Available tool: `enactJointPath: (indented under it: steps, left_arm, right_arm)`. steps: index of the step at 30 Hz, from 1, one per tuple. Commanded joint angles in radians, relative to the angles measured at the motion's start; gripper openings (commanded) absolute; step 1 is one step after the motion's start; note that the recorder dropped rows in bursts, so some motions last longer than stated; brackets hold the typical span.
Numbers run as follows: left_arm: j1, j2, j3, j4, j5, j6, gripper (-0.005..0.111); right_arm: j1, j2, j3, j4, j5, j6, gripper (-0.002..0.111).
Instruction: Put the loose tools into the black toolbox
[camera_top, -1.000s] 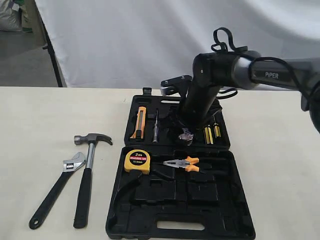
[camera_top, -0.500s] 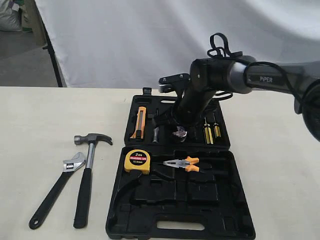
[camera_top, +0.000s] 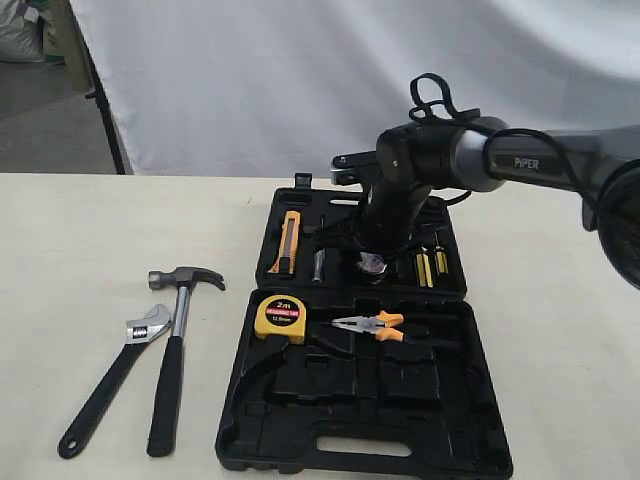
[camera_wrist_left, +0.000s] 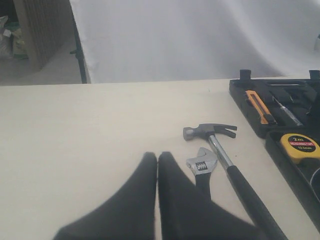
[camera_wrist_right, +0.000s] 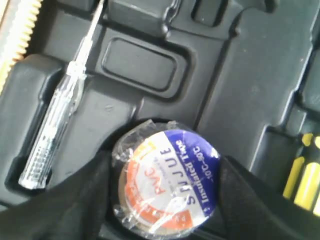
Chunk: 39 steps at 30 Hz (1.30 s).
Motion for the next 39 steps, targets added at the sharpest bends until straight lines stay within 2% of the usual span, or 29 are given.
enactJointPath:
  steps: [1,4,8,12,39]
  left_arm:
    - [0.004,-0.003,0.003,-0.006,0.001,-0.008,0.001]
    - [0.004,-0.003,0.003,-0.006,0.001,-0.008,0.001]
    - [0.004,-0.003,0.003,-0.006,0.001,-0.008,0.001]
    - [0.004,-0.003,0.003,-0.004,0.001,-0.008,0.001]
    - [0.004,-0.003,0.003,-0.004,0.001,-0.008,0.001]
  right_arm:
    - [0.007,0.001,-0.001,-0.041,0.002,0.031,0.000]
    - [0.029,0.001,-0.001,-0.075,-0.005,0.052,0.000]
    - [0.064,0.001,-0.001,-0.245,0.014,0.182,0.000]
    - [0.087,0.001,-0.001,-0.335,0.021,0.267,0.000]
    - [0.089,0.039,-0.001,-0.337,0.061,0.307,0.000]
